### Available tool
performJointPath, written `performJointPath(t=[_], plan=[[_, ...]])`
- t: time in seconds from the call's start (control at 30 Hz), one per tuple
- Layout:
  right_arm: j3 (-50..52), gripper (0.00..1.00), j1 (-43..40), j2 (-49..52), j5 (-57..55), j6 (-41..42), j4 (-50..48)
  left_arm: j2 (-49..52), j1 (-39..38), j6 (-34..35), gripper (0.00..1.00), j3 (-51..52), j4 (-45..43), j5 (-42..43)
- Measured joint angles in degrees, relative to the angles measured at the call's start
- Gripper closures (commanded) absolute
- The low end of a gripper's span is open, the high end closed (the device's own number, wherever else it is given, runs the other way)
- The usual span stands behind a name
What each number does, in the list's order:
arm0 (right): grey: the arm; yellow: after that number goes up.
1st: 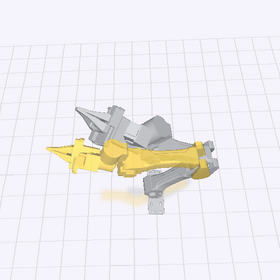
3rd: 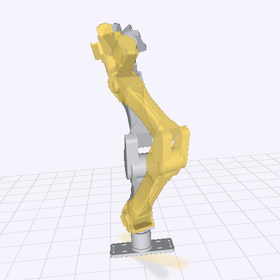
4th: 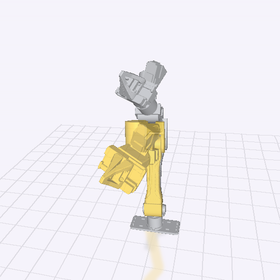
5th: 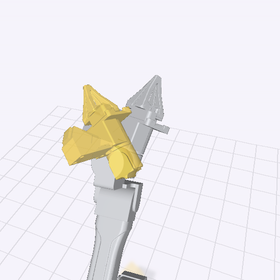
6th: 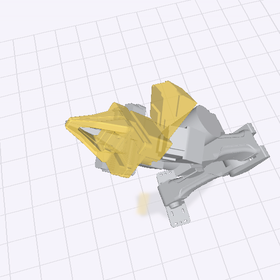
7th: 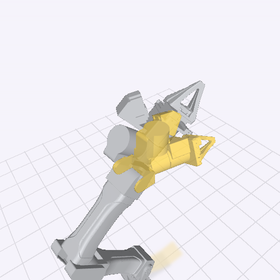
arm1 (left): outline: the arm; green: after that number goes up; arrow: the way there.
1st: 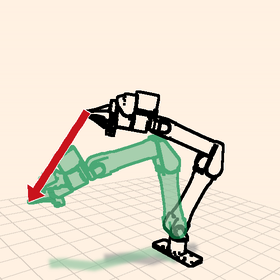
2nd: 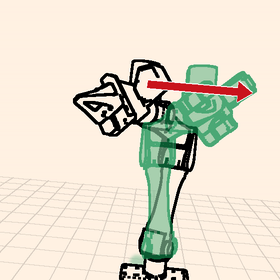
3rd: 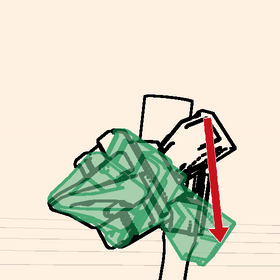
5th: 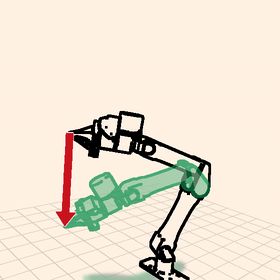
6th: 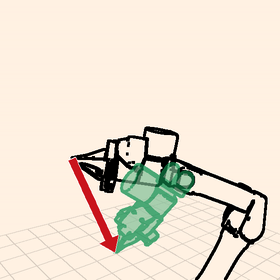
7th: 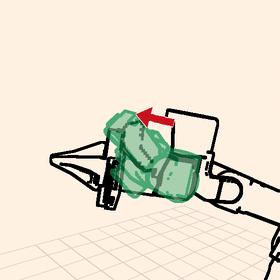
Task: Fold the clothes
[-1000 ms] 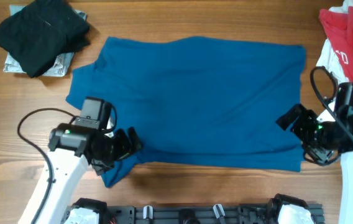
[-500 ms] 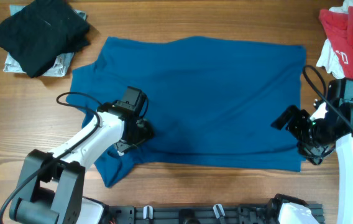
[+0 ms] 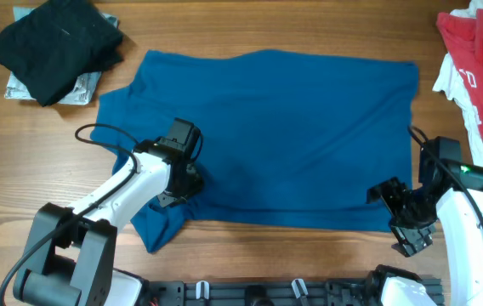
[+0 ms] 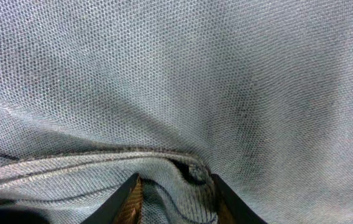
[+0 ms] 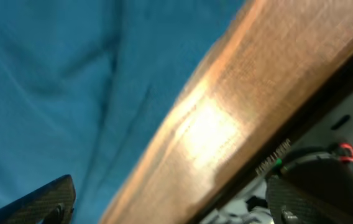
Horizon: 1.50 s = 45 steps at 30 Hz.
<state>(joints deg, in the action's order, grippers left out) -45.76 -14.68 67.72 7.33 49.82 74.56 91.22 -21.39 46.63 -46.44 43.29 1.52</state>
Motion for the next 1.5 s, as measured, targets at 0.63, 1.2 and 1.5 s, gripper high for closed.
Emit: performJointPath(t=[0.63, 1.2, 1.5], plan=[[14.4, 0.09, -3.4, 0.2, -8.4, 10.4, -24.6, 0.0, 0.0, 0.0, 0.67, 0.0, 2.3, -0.2], [20.2, 0.96, -3.5, -0.2, -7.4, 19.0, -31.3, -2.3, 0.0, 0.0, 0.96, 0.0, 4.7, -0.5], [10.9, 0.96, -3.5, -0.1, -7.6, 18.9, -17.8, -15.2, 0.0, 0.0, 0.96, 0.0, 10.7, -1.3]])
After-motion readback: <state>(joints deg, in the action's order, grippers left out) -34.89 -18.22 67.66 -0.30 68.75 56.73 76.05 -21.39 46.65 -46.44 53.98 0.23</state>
